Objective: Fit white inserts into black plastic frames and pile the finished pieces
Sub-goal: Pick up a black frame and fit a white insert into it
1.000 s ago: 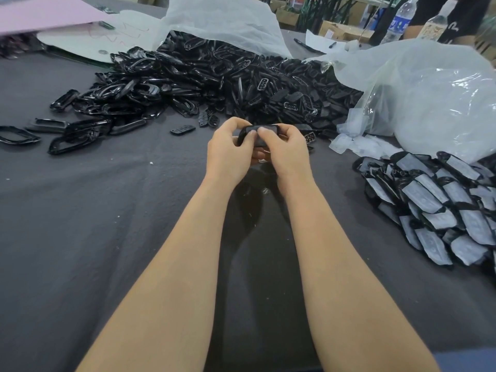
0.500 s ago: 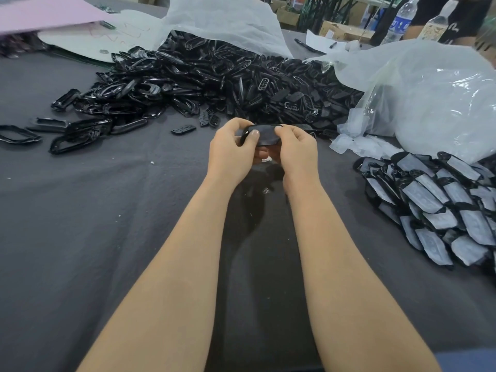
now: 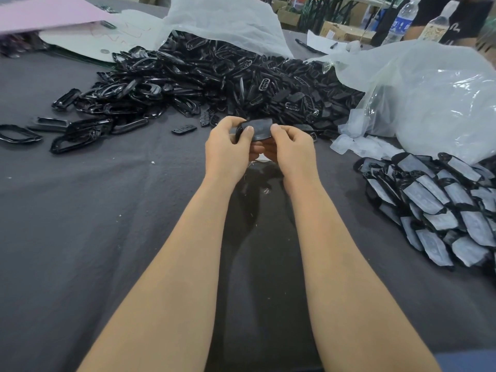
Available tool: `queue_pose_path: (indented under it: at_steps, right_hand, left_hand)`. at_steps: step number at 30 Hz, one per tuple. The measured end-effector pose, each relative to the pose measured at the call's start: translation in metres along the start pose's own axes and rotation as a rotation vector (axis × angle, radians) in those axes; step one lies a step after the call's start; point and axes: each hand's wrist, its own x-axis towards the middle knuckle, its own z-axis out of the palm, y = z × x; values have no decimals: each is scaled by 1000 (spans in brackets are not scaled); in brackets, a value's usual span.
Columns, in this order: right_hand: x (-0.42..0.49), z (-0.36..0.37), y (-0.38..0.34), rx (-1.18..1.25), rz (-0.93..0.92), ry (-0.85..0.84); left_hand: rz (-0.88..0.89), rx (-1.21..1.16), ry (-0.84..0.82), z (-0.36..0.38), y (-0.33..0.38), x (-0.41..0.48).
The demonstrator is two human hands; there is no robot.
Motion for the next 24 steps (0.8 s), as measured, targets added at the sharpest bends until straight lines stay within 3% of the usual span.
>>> queue_pose_path:
  at_steps: [10, 15, 24]
  right_hand:
    - [1, -1, 3, -125, -47, 99]
    - [1, 1, 3, -96, -42, -46]
    - [1, -2, 1, -140, -28, -66]
  left_hand:
    - [11, 67, -95, 3, -1, -2]
    - [-26, 74, -28, 0, -3, 1]
    - [-36, 71, -35, -1, -3, 2]
